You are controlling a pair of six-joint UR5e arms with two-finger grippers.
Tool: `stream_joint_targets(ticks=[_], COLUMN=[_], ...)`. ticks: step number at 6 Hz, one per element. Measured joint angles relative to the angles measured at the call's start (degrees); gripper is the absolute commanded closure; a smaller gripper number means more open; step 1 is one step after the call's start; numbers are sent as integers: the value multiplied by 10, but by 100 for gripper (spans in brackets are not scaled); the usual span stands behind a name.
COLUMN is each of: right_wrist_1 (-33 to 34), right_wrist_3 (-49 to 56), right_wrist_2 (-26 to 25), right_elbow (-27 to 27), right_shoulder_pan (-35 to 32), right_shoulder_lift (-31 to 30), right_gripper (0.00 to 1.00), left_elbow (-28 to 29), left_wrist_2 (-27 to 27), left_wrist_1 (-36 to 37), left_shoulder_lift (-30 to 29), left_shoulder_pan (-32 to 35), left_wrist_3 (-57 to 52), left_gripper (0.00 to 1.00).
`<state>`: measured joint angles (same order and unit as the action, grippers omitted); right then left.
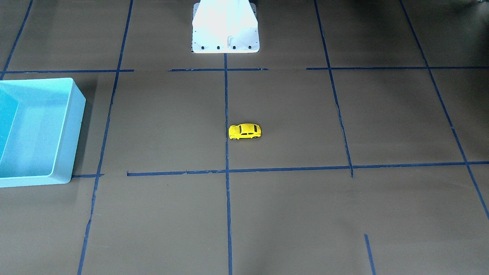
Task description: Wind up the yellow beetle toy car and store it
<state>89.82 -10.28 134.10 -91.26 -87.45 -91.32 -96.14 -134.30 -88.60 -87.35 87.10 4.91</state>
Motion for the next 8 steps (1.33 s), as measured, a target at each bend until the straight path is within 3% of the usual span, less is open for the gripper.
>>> stream_joint_targets(ticks=[5, 8], right_wrist_1=[0, 0], right_wrist_3=[-1, -1], right_wrist_2=[-1, -1], right_elbow=[4, 4], right_shoulder_pan=[0, 0], right_shoulder_lift=[0, 0], right_gripper=[0, 0], left_elbow=[-2, -41], left_wrist_2=[1, -59], left_wrist_1=[-5, 0], left_shoulder_lift=[-11, -69], left_shoulder_pan=[-2, -61], left_wrist_3=[1, 54], left_gripper=[0, 0])
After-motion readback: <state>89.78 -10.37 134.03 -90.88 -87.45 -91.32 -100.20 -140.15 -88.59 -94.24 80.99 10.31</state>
